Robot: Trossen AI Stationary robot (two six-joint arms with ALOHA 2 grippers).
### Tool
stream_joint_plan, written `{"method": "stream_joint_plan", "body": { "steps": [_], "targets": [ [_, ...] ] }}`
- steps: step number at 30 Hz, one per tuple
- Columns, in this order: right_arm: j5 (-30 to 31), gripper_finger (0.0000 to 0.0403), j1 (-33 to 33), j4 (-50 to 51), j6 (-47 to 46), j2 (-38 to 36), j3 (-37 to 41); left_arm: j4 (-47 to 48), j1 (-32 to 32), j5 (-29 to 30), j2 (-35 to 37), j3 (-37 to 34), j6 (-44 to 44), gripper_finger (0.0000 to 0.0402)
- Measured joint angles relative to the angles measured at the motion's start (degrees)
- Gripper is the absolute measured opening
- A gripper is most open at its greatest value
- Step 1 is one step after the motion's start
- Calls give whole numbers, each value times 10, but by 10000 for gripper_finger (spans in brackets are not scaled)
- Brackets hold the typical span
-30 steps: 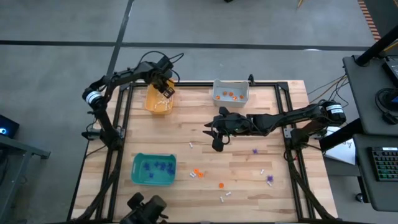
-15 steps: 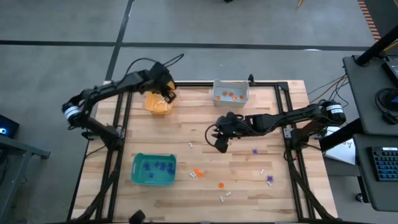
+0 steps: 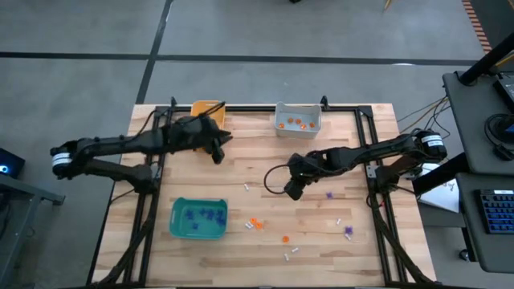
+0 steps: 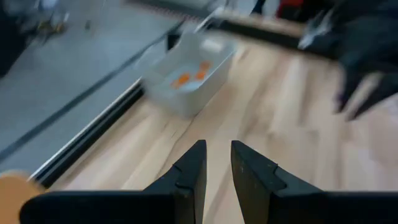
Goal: Sort Halloween decoration
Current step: Put the blue spider toy into the green bin
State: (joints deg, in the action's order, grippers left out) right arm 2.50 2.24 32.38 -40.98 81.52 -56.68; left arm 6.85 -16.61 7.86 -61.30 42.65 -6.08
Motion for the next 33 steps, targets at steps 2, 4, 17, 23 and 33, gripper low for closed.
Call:
{"method": "stream_joint_plan", "body": {
  "steps": [2, 4, 17, 23, 33],
  "targets": [
    [0, 72, 1, 54, -31, 0, -4, -44, 15, 0, 13, -22, 0, 57],
    [0, 68, 2, 108, -61, 0, -6, -65, 22, 0, 22, -38, 2, 57],
    [-28, 53, 54, 314, -168, 22, -6, -77, 23, 6, 24, -49, 10, 57],
    [-29, 55, 83, 314, -196, 41, -5, -86, 23, 6, 16, -37, 11, 57],
    [-30, 121, 84, 313, -220, 59, -5, -90, 23, 7, 15, -29, 26, 57]
  ]
}}
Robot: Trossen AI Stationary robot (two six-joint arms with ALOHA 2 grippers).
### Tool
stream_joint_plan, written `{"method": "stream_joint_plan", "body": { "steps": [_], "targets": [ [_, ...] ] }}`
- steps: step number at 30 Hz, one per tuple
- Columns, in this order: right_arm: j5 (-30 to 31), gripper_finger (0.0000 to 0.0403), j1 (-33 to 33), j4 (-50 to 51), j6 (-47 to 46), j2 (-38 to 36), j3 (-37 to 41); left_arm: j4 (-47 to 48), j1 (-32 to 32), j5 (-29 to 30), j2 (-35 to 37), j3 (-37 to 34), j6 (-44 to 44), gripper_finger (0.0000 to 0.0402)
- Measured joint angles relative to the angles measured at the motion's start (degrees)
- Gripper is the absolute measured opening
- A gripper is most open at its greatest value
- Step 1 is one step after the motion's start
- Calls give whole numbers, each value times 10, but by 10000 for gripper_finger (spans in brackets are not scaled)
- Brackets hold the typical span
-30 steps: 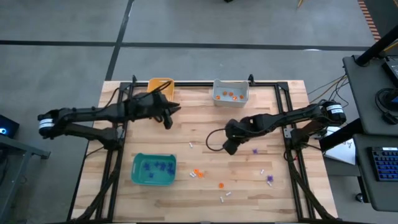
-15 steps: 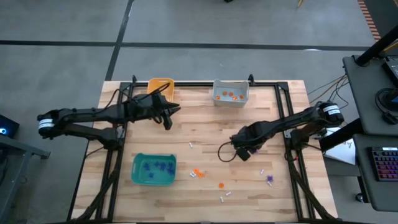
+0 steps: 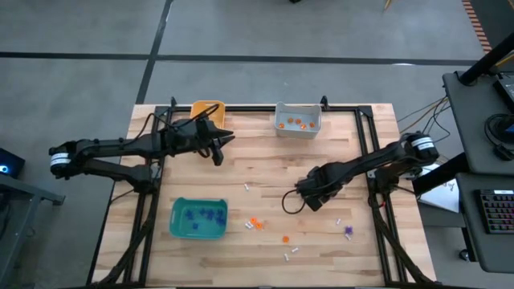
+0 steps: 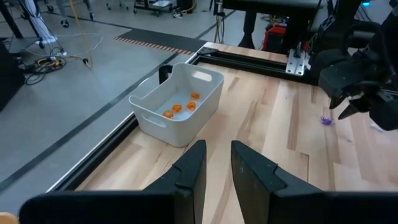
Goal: Sort Halloween decoration
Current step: Put the blue spider toy into the green bin
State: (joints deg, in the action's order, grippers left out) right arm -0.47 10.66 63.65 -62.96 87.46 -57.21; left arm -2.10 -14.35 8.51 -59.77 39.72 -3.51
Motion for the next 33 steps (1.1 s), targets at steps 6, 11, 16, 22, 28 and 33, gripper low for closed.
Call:
{"method": "stream_joint_plan", "body": {
  "steps": [6, 11, 16, 22, 28, 33],
  "targets": [
    [-11, 145, 1, 0, -2, 31, 0, -1, 0, 0, -2, 0, 5, 57],
    [-11, 138, 1, -1, 10, 58, 0, -6, 0, 0, -2, 0, 13, 57],
    [-11, 126, 1, -3, 15, 85, 0, -12, 0, 0, -2, 0, 14, 57],
    [-13, 114, 1, -12, 34, 117, -1, -14, 0, 0, -2, 0, 14, 57],
    [-13, 84, 1, -15, 55, 133, -3, -14, 0, 0, -2, 0, 14, 57],
    [-13, 29, 1, -20, 57, 130, -2, -14, 0, 0, -2, 0, 14, 57]
  ]
}}
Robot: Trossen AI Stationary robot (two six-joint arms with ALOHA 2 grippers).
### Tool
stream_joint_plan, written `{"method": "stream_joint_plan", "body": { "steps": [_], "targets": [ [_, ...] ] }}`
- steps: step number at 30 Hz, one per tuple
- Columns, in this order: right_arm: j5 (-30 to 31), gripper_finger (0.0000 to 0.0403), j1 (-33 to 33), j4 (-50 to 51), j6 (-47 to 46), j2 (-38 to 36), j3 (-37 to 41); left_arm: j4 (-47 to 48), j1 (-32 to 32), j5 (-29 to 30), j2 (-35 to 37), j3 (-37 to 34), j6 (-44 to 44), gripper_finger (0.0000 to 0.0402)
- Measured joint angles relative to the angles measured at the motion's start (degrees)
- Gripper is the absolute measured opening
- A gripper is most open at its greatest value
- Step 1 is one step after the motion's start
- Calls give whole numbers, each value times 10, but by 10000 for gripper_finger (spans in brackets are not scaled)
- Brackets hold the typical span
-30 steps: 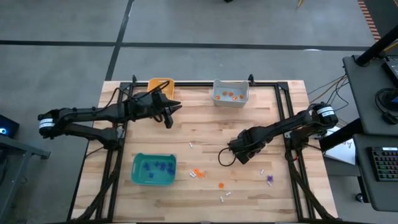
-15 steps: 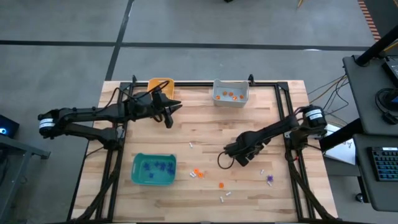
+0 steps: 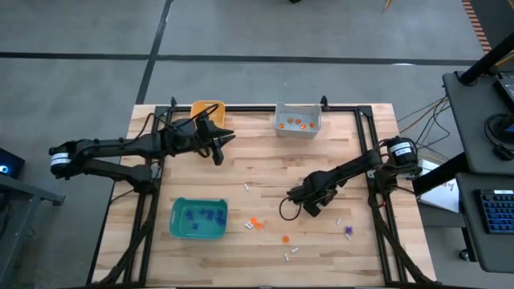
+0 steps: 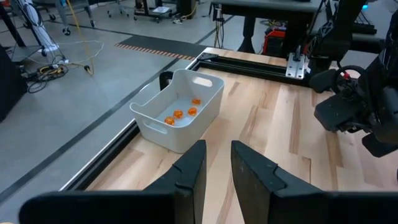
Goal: Sort Halloween decoration
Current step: Put the blue spider toy into the green bin
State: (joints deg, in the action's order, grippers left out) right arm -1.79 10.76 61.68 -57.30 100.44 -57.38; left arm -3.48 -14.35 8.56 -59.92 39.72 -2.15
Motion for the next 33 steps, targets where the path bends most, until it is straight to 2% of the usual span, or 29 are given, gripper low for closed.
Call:
{"method": "stream_joint_plan", "body": {
  "steps": [2, 8, 15, 19, 28, 33],
  "targets": [
    [0, 14, 0, -1, 2, -3, 0, 0, 0, 0, 0, 0, 0, 57],
    [4, 9, 0, 5, 32, -23, 4, -3, 0, 0, 0, 0, 0, 57],
    [16, 8, 0, -13, 71, -94, 4, -4, 0, -1, 0, 0, -10, 57],
    [46, 8, 0, -57, 79, -151, 9, -5, 3, -1, 0, 0, -18, 57],
    [117, 8, -3, -262, 138, -283, 86, -9, 30, -3, 0, 0, -24, 57],
    [125, 8, -3, -269, 76, -310, 116, -9, 46, -3, 0, -1, -24, 57]
  ]
}}
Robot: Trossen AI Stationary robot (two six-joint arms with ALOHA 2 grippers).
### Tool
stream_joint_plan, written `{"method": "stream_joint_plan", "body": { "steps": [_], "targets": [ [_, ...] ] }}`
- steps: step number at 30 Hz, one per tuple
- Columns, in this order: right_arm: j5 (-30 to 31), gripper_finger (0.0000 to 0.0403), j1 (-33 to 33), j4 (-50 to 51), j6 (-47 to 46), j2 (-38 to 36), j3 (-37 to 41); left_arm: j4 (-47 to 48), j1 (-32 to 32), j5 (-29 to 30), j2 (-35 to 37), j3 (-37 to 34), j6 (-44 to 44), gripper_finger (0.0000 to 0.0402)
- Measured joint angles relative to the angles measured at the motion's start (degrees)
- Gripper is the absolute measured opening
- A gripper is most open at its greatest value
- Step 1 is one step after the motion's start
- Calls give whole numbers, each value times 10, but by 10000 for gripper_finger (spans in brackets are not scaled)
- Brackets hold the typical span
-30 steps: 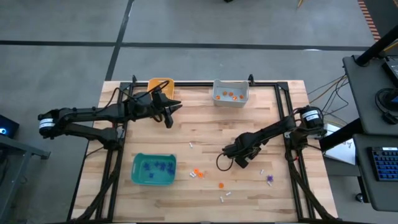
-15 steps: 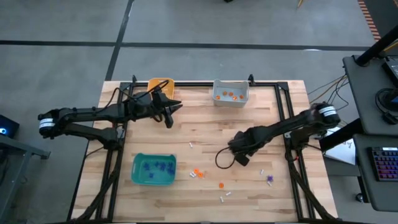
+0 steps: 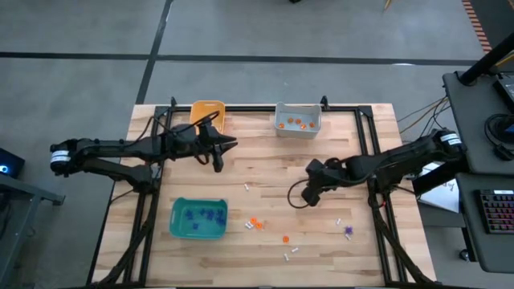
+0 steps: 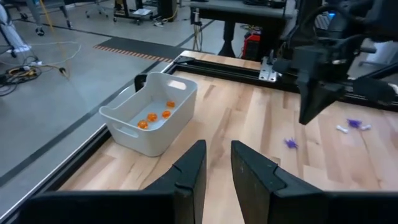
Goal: Sort Halloween decoration
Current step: Put the blue spider toy into the green bin
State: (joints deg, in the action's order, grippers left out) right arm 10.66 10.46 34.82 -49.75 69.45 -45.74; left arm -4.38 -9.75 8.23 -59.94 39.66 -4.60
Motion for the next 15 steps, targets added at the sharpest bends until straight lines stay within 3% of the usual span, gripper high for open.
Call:
{"method": "stream_joint_plan", "body": {
  "steps": [6, 11, 15],
  "targets": [
    [-17, 9, 0, 35, -109, 14, 12, -1, 16, 0, 0, 0, 0, 57],
    [-21, 15, 0, 33, -98, 19, 12, -2, 26, 0, 0, 0, -5, 57],
    [-27, 42, 0, 46, -96, 18, 12, -11, 32, -20, -6, 0, -5, 57]
  ]
}}
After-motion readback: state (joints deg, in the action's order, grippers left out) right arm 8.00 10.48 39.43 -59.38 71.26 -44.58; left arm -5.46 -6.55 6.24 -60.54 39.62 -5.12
